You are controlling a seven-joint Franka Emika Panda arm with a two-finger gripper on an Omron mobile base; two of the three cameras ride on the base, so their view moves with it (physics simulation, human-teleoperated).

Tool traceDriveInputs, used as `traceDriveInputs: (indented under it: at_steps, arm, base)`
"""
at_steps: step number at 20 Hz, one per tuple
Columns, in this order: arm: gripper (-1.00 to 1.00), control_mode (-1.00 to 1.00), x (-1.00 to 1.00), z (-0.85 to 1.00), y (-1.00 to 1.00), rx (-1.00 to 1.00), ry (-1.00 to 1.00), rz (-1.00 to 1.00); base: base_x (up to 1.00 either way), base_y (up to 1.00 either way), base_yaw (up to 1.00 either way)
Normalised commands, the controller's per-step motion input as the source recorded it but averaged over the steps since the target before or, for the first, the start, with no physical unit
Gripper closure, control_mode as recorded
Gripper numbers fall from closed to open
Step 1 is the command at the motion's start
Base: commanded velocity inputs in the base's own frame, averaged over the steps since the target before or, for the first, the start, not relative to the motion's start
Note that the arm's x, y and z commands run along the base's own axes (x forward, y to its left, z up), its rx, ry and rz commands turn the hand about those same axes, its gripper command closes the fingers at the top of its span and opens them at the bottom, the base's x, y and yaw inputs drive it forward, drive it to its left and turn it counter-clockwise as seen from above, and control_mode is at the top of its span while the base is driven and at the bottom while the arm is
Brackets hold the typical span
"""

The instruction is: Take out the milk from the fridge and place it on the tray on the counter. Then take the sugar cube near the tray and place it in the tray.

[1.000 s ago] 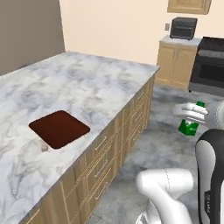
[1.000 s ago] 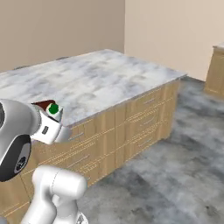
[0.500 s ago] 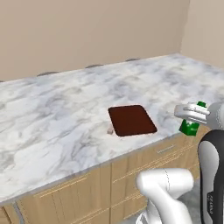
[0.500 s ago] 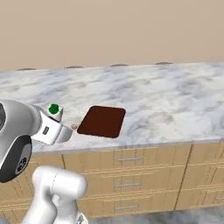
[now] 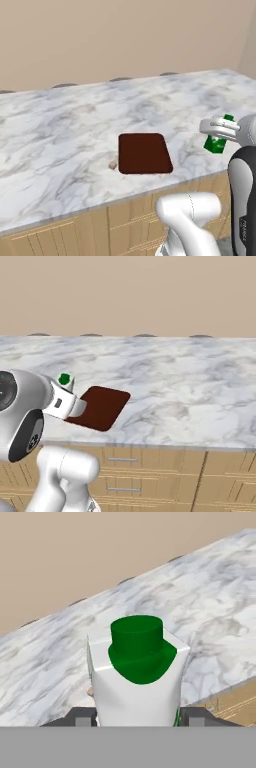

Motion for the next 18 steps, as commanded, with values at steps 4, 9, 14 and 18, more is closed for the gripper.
traceDriveInputs:
  at_steps: [4,9,14,18]
  arm:
    - [1.00,1.00,0.00,0.00,0.00,0.00,0.00,0.00]
    - [1.00,1.00,0.00,0.00,0.00,0.00,0.00,0.00]
    - [1.00,1.00,0.00,0.00,0.00,0.00,0.00,0.00]
    - [1.00,1.00,0.00,0.00,0.00,0.00,0.00,0.00]
  base:
    - [0.57,0.00,0.02]
    - [0.79,0.44,0.19]
    - [0.94,0.00,0.48]
    - [0.36,0.00,0.38]
